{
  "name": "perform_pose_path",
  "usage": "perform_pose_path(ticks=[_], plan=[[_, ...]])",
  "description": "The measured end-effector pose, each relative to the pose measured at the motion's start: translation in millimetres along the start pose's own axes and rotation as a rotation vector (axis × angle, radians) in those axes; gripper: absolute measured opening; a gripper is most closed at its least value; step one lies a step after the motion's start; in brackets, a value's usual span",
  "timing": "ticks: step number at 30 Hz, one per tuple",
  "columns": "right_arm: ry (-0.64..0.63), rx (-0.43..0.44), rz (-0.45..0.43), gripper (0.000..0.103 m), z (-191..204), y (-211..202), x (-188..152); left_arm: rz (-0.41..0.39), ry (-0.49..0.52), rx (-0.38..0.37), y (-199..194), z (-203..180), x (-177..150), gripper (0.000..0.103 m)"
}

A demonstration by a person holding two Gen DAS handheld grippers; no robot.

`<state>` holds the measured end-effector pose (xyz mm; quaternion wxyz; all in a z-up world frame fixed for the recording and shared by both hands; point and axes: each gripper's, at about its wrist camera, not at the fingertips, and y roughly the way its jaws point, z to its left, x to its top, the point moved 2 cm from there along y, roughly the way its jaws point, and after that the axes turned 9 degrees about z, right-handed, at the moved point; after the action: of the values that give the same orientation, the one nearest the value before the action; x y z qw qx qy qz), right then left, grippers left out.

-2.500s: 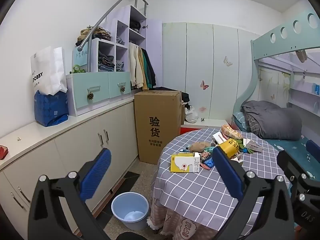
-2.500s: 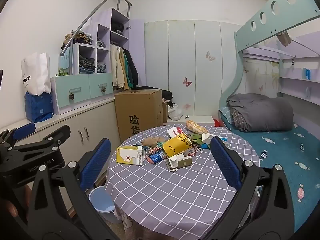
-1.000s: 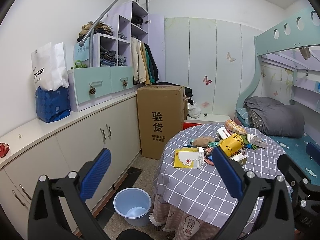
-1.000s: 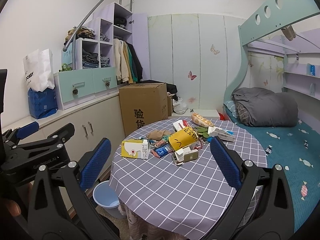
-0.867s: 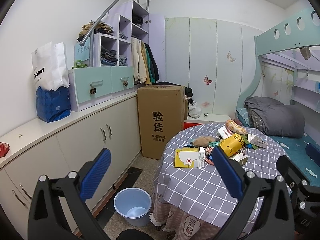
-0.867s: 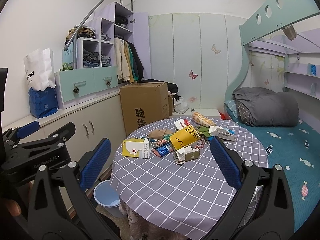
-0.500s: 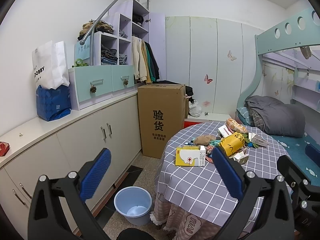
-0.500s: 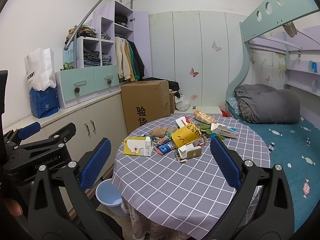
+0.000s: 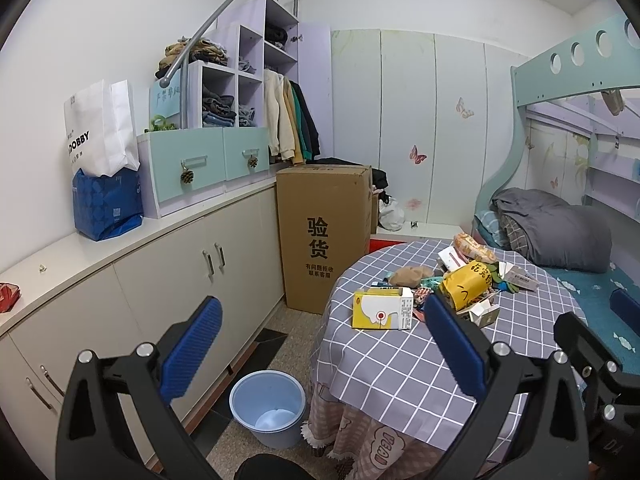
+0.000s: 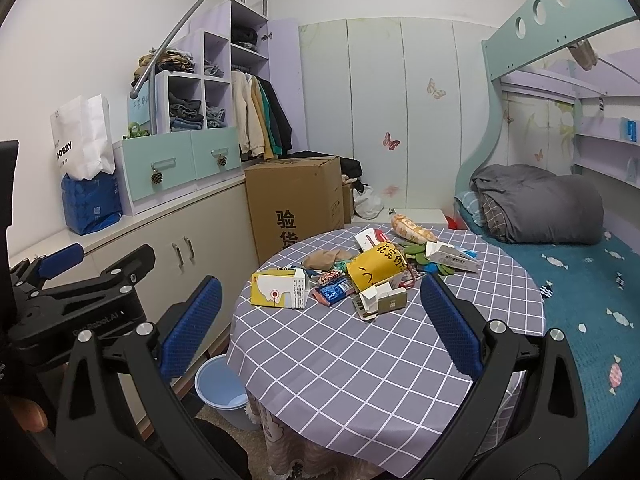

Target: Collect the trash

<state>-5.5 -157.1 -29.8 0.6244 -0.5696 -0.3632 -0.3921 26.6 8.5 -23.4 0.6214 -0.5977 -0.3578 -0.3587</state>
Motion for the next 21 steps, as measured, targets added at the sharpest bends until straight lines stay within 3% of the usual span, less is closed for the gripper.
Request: perform_pose_path(ticks=[21], plan=[[0.017,0.039,0.027,0.097,-5.6,8.7,-1.1,0.018,0.013,0.004,4.2,-2.1,2.5,0.099]])
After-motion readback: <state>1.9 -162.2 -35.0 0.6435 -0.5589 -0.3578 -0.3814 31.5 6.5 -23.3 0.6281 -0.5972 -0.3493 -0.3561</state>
